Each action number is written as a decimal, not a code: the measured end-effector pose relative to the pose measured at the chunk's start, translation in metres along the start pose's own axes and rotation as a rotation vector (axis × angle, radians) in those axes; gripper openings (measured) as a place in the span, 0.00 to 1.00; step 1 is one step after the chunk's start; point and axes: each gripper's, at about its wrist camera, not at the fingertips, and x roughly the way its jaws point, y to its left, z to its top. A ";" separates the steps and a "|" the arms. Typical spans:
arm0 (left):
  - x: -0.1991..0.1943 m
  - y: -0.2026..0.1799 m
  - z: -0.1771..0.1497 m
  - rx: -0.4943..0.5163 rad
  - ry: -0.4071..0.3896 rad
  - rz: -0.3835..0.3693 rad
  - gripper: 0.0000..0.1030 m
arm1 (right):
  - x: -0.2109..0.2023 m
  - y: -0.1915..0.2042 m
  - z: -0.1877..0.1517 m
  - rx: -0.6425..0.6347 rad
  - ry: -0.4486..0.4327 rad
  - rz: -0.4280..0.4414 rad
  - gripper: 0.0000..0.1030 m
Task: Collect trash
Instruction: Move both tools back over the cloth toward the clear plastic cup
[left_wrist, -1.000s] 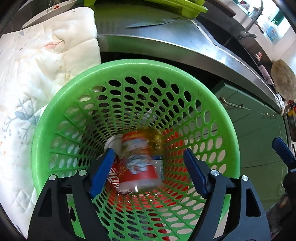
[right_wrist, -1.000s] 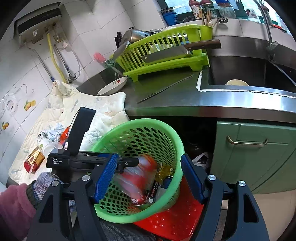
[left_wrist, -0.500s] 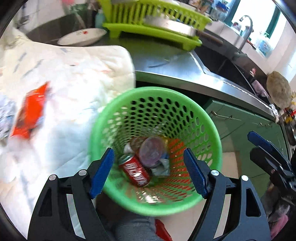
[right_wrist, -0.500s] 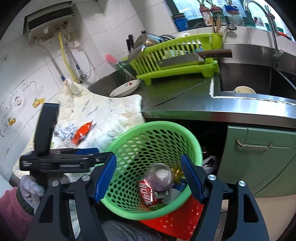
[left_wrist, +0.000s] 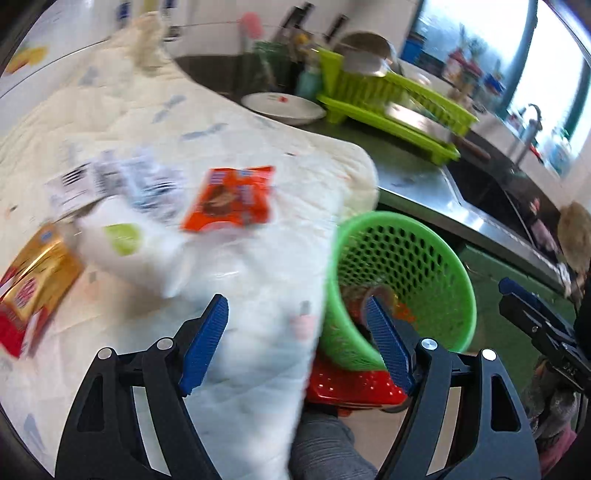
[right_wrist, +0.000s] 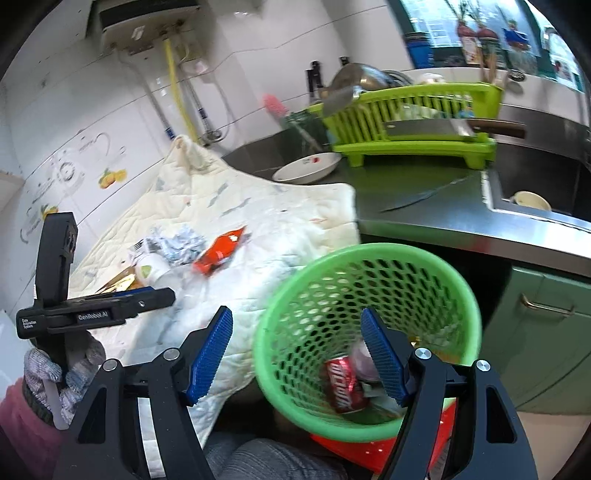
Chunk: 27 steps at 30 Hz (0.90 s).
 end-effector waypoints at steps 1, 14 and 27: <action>-0.005 0.011 -0.001 -0.017 -0.008 0.014 0.74 | 0.004 0.007 0.001 -0.010 0.005 0.009 0.67; -0.043 0.096 -0.021 -0.186 -0.048 0.107 0.74 | 0.065 0.087 0.000 -0.125 0.086 0.127 0.67; -0.060 0.135 -0.036 -0.274 -0.070 0.127 0.74 | 0.123 0.135 0.021 -0.177 0.153 0.183 0.67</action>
